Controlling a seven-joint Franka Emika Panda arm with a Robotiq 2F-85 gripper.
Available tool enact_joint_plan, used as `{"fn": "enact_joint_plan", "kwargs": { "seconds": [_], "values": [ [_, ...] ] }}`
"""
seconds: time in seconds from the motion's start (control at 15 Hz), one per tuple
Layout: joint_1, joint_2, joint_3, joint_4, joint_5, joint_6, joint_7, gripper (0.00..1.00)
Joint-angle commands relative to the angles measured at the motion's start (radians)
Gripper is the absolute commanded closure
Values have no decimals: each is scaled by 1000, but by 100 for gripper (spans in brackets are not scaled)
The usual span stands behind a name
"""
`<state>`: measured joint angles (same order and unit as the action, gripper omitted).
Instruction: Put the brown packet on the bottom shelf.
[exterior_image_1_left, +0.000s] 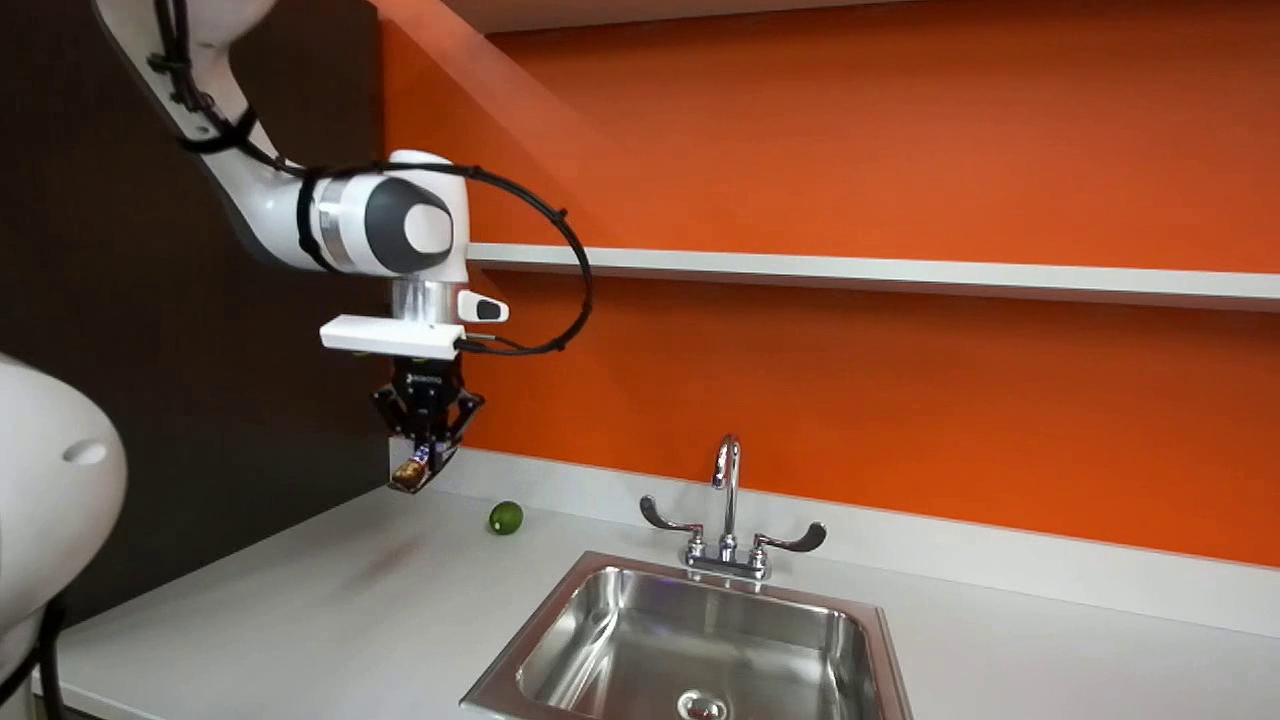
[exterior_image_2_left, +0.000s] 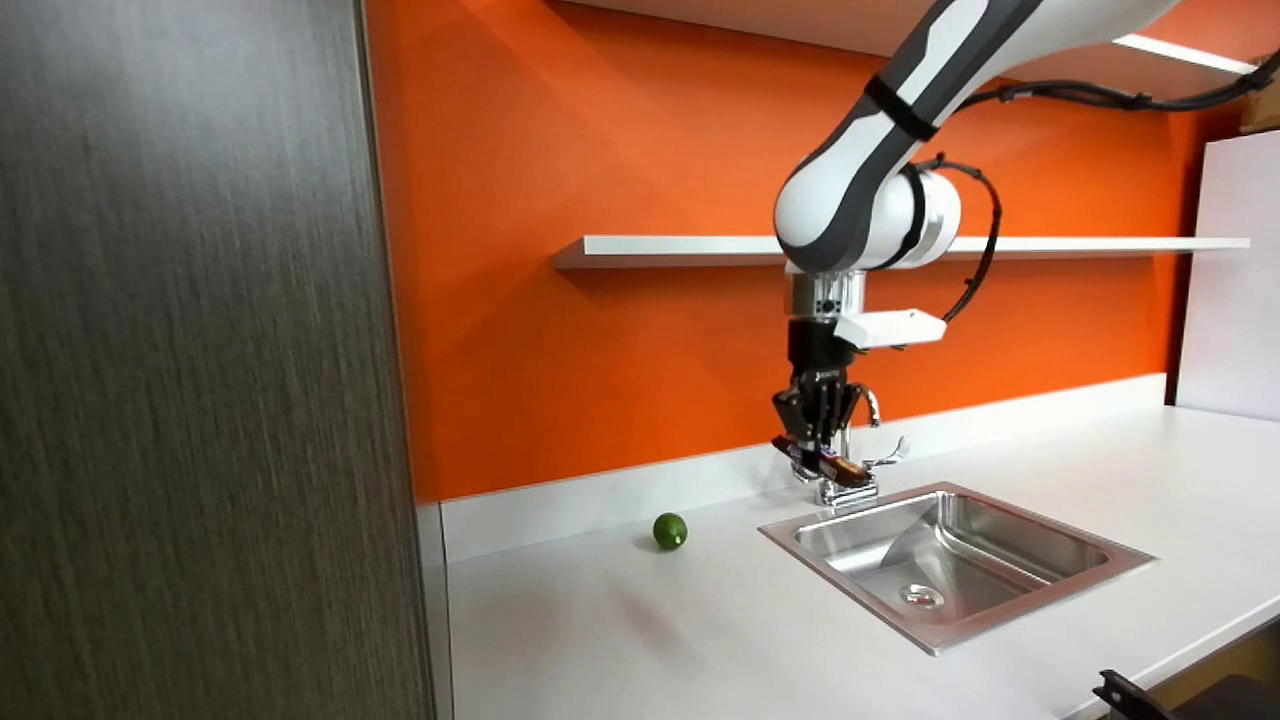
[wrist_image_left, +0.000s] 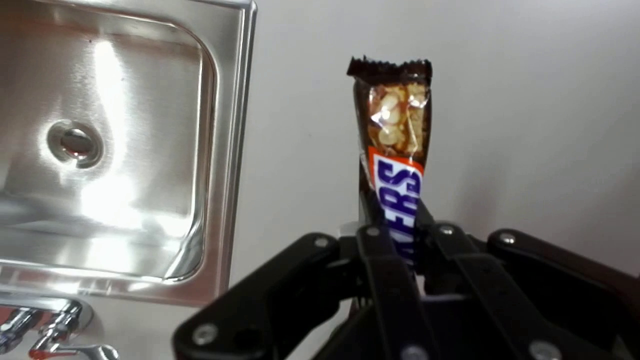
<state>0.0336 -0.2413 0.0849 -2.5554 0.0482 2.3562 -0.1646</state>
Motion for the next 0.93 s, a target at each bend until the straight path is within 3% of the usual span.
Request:
{"fn": "enact_joint_plan", "kwargs": {
  "seconds": [0.0, 0.33, 0.87],
  "values": [
    [24, -167, 10, 34, -36, -155, 105, 96],
    [26, -231, 37, 190, -61, -299, 211, 96],
    [11, -140, 69, 494, -114, -385, 334, 96]
  ]
}}
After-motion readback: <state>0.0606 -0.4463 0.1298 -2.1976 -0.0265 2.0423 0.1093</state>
